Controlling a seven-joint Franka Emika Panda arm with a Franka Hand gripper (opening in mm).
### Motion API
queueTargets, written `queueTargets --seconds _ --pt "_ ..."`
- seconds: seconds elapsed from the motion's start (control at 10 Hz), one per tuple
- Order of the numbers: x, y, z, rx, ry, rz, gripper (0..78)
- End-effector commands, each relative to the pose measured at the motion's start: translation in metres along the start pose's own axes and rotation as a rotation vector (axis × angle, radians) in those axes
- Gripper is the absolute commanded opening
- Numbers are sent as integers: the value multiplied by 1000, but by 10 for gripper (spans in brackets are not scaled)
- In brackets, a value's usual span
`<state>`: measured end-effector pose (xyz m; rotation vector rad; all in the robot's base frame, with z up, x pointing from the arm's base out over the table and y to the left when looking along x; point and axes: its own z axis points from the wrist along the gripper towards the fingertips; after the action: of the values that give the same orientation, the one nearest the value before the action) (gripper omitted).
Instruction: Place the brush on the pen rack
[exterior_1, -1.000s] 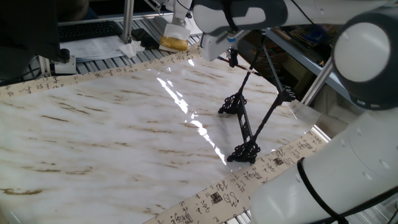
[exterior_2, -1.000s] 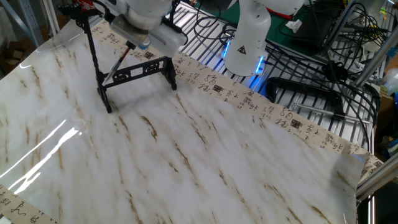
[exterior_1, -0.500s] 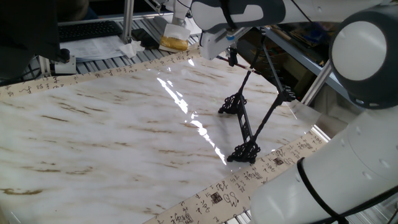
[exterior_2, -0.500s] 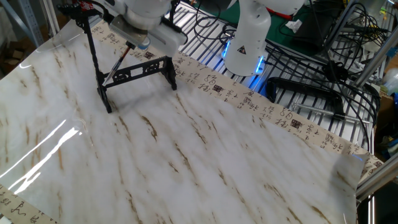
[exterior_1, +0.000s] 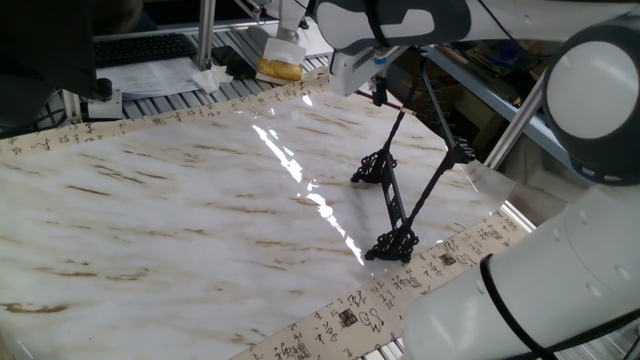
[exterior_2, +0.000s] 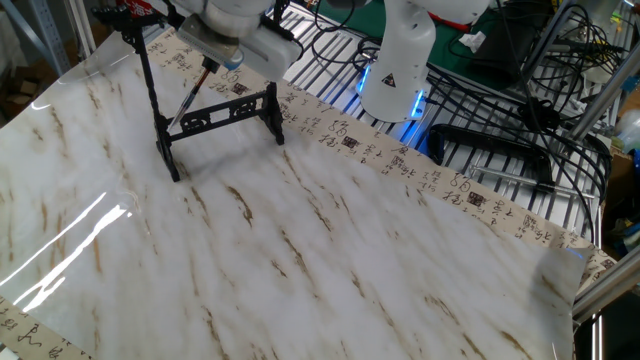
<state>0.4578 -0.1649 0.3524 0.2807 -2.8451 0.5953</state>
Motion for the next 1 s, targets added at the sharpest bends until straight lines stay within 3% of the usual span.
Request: queueTargets --seconds 0.1,0.6,1.0 --pt "3 0 1 -4 -5 7 12" --pt "5 0 2 -7 -40 6 12" --pt "4 1 3 -9 -85 20 12"
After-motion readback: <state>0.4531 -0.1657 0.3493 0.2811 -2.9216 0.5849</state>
